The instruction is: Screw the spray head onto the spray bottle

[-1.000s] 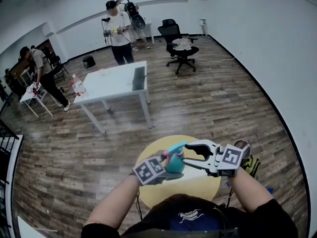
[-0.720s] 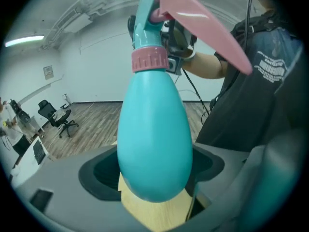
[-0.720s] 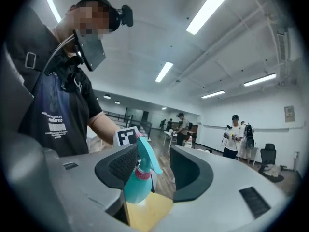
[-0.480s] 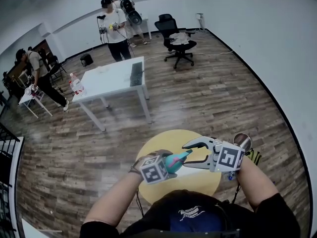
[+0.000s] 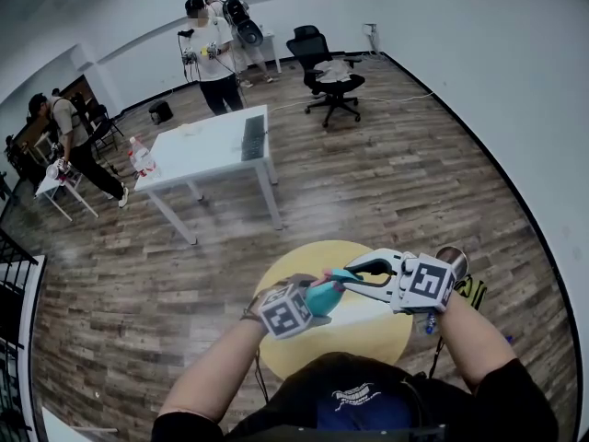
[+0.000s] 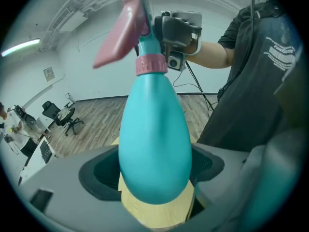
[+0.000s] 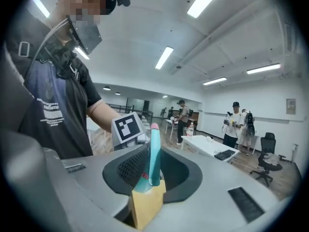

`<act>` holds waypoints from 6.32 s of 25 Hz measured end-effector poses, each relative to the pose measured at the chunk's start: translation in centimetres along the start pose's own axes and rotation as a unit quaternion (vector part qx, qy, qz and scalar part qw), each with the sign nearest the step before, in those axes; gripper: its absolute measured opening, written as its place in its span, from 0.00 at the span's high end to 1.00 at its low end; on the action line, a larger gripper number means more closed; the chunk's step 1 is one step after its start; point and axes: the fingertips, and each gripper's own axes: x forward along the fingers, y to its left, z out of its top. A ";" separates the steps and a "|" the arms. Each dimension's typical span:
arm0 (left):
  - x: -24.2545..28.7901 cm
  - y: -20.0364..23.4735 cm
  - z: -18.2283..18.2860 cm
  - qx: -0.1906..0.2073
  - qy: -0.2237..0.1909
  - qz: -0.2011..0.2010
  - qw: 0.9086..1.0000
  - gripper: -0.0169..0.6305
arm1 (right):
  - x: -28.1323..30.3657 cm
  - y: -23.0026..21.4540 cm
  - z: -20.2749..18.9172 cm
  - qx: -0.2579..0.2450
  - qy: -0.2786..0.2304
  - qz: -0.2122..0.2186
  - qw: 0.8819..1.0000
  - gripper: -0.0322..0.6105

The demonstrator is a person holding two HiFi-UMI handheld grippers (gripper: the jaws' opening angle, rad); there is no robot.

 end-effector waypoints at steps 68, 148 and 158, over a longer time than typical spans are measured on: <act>1.6 1.0 -5.7 0.071 0.116 0.035 0.990 0.30 | 0.9 2.6 -10.6 -0.442 0.216 -0.035 0.870 0.45; -1.7 6.2 -3.5 0.205 0.224 0.301 0.904 0.31 | 1.1 -2.1 -9.8 0.506 -0.014 -0.035 0.862 0.73; -0.4 2.0 -5.9 0.060 0.119 0.075 0.988 0.30 | -0.9 0.5 -6.8 -0.068 0.108 -0.087 0.988 0.57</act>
